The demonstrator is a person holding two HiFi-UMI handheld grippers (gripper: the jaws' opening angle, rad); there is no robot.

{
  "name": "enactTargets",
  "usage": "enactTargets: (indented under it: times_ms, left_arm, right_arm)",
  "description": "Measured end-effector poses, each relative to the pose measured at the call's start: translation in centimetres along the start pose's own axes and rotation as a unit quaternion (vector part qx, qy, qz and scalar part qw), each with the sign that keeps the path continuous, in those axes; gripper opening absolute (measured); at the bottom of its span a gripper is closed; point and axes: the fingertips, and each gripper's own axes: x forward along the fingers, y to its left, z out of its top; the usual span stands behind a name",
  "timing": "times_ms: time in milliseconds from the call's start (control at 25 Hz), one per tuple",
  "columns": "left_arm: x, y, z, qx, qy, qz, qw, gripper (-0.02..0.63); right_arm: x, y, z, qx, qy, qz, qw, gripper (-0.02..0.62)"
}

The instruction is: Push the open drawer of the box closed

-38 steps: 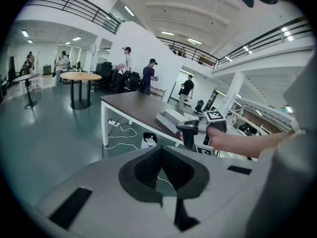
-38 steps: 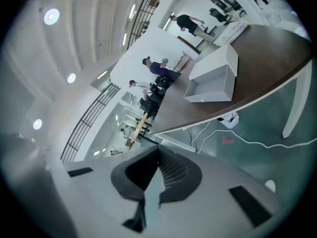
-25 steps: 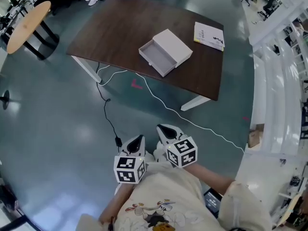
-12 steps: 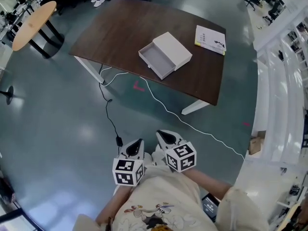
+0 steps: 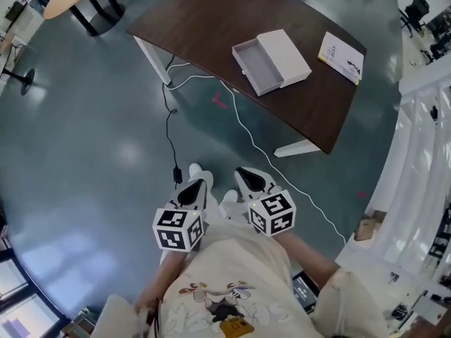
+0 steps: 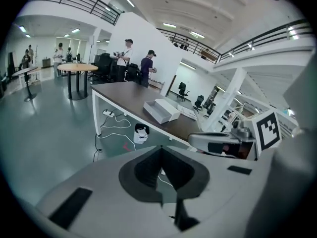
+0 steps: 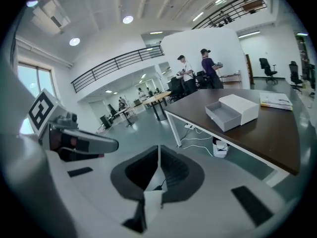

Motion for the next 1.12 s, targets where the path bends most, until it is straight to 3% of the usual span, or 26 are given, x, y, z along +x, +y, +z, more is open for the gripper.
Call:
enactTargets:
  times_ms: [240, 600, 840, 1120]
  left_arm:
    - [1.6, 2.4, 1.9, -0.018, -0.009, 0.009, 0.9998, 0.006]
    - [8.1, 9.8, 9.4, -0.023, -0.007, 0.003, 0.9997, 0.006]
    - [12.6, 17.1, 18.1, -0.004, 0.018, -0.023, 0.9996, 0.006]
    - [18.4, 21.7, 23.8, 0.046, 0.066, -0.073, 0.9941, 0.006]
  right_arm:
    - [4.0, 0.1, 0.7, -0.035, 0.032, 0.047, 0.998, 0.008]
    - [13.9, -1.9, 4.8, -0.077, 0.067, 0.080, 0.992, 0.008]
    - [21.9, -4.7, 11.8, -0.103, 0.061, 0.048, 0.992, 0.008]
    - [28.6, -8.5, 17.4, -0.093, 0.044, -0.022, 0.994, 0.008]
